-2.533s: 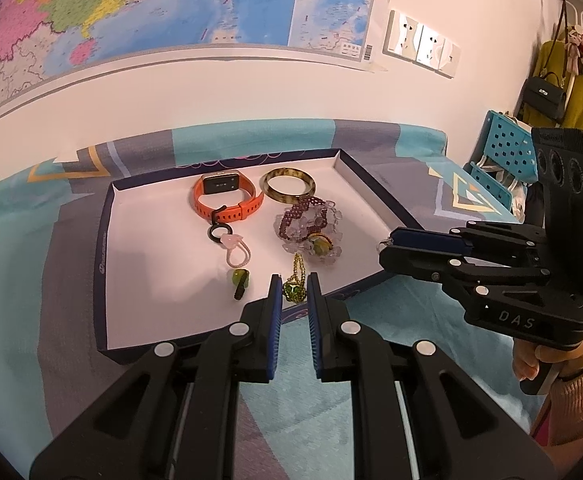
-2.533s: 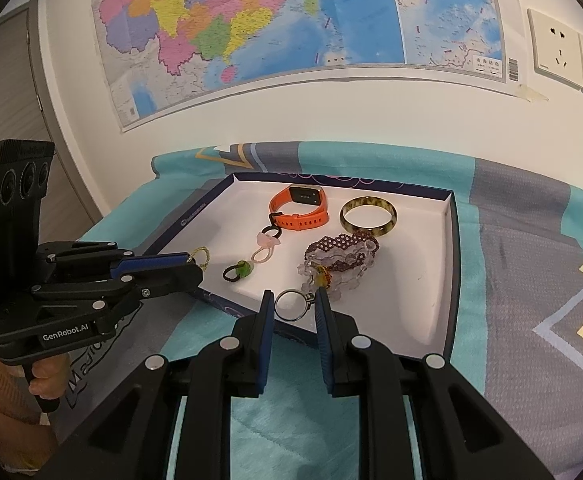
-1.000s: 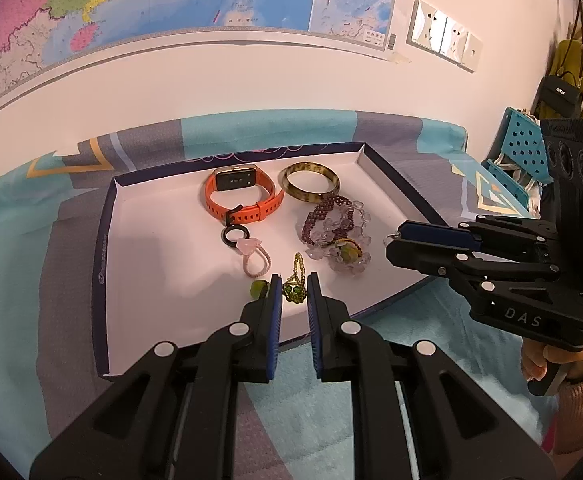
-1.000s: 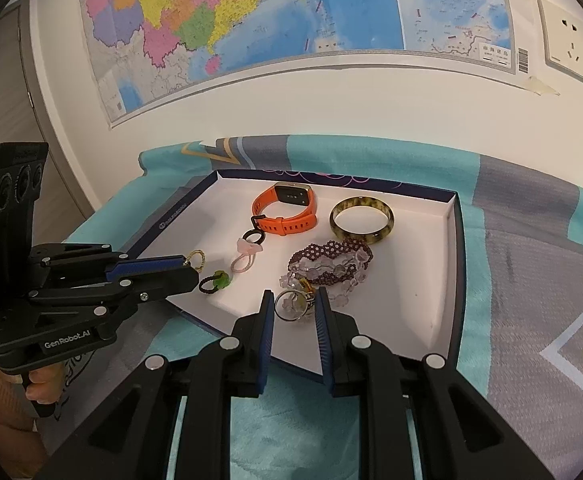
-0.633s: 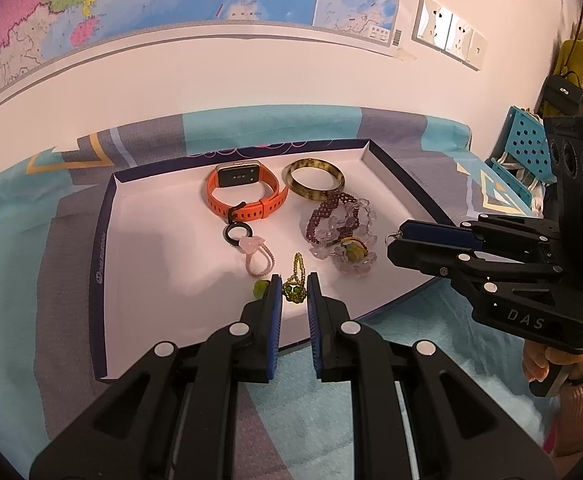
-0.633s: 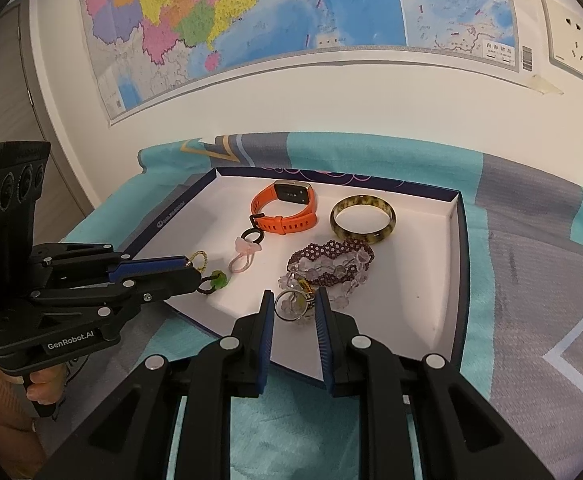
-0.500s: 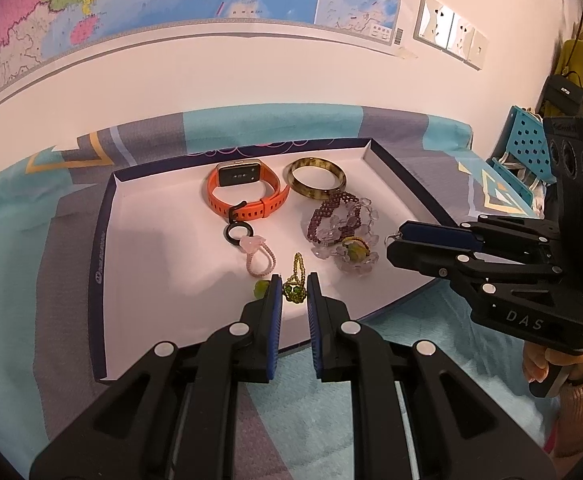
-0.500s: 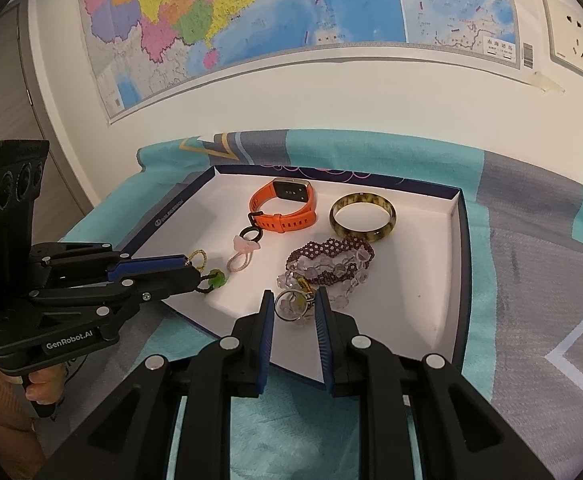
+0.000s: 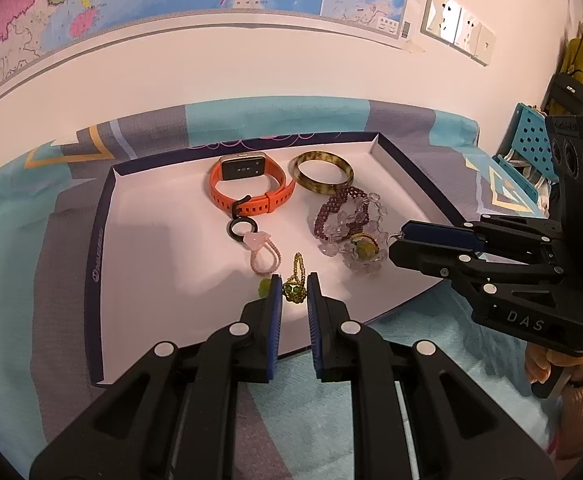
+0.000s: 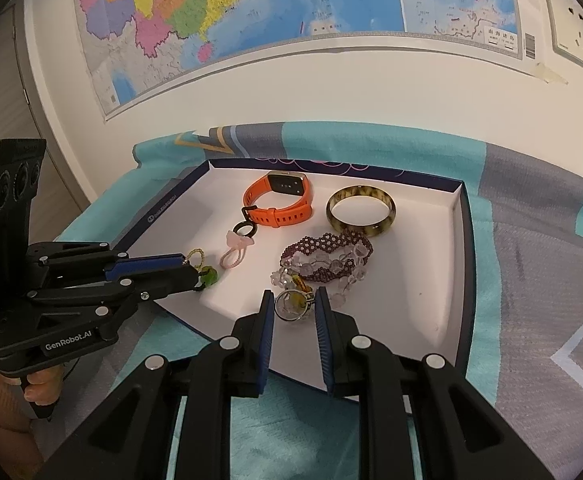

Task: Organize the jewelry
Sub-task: 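Open both grippers to drop the silver ring and gold pin in the box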

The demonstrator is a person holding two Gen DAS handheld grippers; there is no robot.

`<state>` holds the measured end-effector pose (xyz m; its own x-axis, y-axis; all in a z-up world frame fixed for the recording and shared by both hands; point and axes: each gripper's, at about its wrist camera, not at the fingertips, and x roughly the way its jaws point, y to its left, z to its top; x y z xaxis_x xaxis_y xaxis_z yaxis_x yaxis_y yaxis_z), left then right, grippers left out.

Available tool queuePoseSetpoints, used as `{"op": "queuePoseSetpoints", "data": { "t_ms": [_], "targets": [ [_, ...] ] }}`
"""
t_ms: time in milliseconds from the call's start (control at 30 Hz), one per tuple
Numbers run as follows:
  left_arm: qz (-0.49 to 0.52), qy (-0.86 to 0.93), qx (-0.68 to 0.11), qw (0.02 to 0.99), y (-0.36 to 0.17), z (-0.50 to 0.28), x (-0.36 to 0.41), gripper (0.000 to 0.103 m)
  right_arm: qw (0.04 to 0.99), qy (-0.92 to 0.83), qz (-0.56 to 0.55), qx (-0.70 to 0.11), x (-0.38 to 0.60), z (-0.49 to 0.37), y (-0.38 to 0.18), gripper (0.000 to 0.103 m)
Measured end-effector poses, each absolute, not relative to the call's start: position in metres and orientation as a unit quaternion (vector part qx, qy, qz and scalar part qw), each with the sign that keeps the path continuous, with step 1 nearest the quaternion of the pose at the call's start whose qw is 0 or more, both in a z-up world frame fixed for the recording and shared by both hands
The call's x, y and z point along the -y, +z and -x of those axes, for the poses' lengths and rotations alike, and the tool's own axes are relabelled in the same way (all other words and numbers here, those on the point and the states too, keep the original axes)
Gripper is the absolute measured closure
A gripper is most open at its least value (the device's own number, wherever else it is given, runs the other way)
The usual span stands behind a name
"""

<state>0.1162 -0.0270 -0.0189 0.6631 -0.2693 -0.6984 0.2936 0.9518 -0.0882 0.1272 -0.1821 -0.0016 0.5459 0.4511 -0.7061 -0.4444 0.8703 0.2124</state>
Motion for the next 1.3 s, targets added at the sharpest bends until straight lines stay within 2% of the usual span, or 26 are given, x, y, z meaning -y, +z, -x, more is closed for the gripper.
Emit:
{"op": "queuePoseSetpoints", "data": {
  "t_ms": [1300],
  "targets": [
    [-0.018, -0.146, -0.392, 0.908, -0.0257, -0.1250, 0.0291, 0.090, 0.872, 0.252, 0.005, -0.420, 0.1758, -0.1320, -0.0118, 0.084]
  ]
}}
